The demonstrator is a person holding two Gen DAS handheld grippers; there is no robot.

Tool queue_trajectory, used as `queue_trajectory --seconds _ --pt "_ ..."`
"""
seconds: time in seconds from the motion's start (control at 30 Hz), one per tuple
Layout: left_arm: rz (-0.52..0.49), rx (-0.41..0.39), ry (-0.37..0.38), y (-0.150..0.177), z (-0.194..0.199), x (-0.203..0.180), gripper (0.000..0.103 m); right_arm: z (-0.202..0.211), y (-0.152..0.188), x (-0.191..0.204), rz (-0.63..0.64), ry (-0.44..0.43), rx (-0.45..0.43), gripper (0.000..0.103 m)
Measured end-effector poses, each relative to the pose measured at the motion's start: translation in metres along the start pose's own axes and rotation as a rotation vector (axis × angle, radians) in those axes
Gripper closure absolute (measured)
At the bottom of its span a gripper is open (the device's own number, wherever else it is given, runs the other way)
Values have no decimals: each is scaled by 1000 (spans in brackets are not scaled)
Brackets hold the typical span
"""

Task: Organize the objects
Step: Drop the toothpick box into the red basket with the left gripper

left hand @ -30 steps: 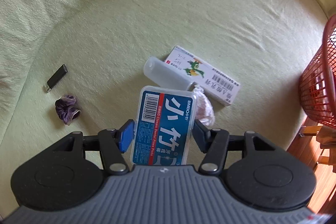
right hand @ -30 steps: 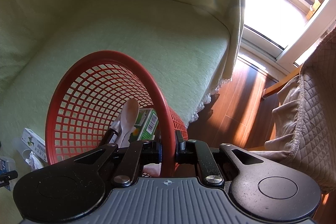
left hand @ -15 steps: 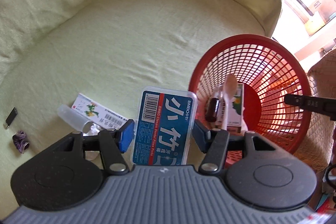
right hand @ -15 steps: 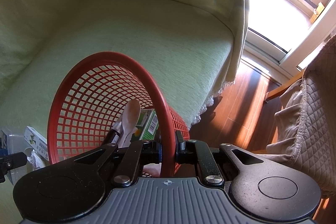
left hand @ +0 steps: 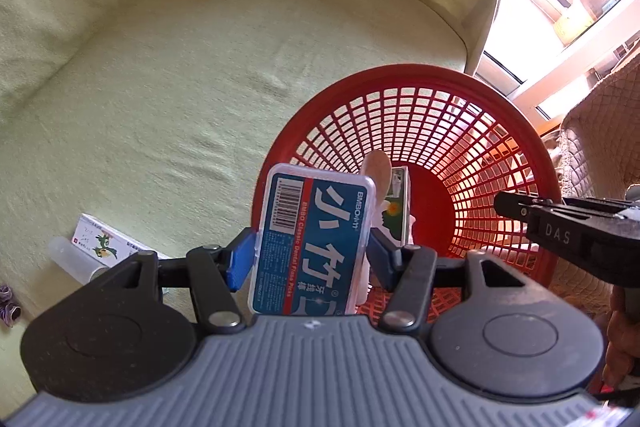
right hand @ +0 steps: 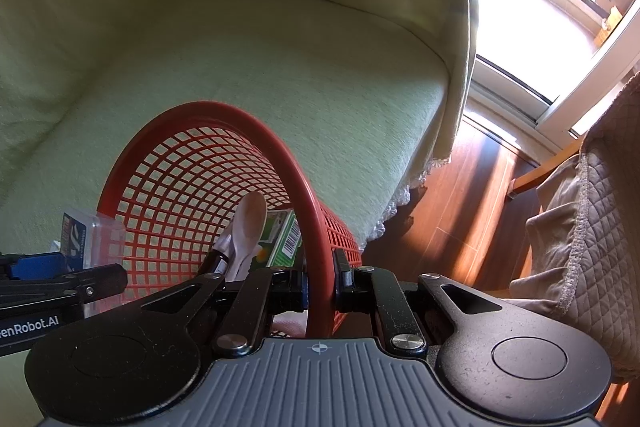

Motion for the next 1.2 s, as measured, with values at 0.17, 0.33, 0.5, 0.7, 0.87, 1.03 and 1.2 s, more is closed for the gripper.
queue_trajectory --seconds 0.17,0.33,0.5,0.7,0.87,1.03,1.2 --pt "-13 7 20 -5 -6 -17 48 -1 -1 -1 2 -4 -2 95" --pt "-22 -4 54 -11 -5 -30 48 -2 -2 -5 -9 -7 -3 95" --pt "-19 -13 106 -12 -3 -37 48 -1 -1 -6 -16 -9 -4 95" --pt "-1 -20 127 -14 1 -33 44 -1 -2 -6 -23 -11 -5 95" --pt "11 -22 118 -11 4 -26 44 -1 -2 -6 -25 -11 -6 95" --pt "31 -9 83 -2 7 -7 44 -1 -2 -6 -31 -10 -6 95" --pt "60 -23 24 10 11 22 44 0 -1 -7 -33 -11 -5 95"
Point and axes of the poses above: each gripper's, at about its wrist camera, not at the fingertips, and z roughly against the way its jaws point, x to its left, y to its underside, the point moved 1 cm from there along -z, roughly the way its jaws point, and after that the axes turned 12 degrees about -y, right-handed, at the moved point
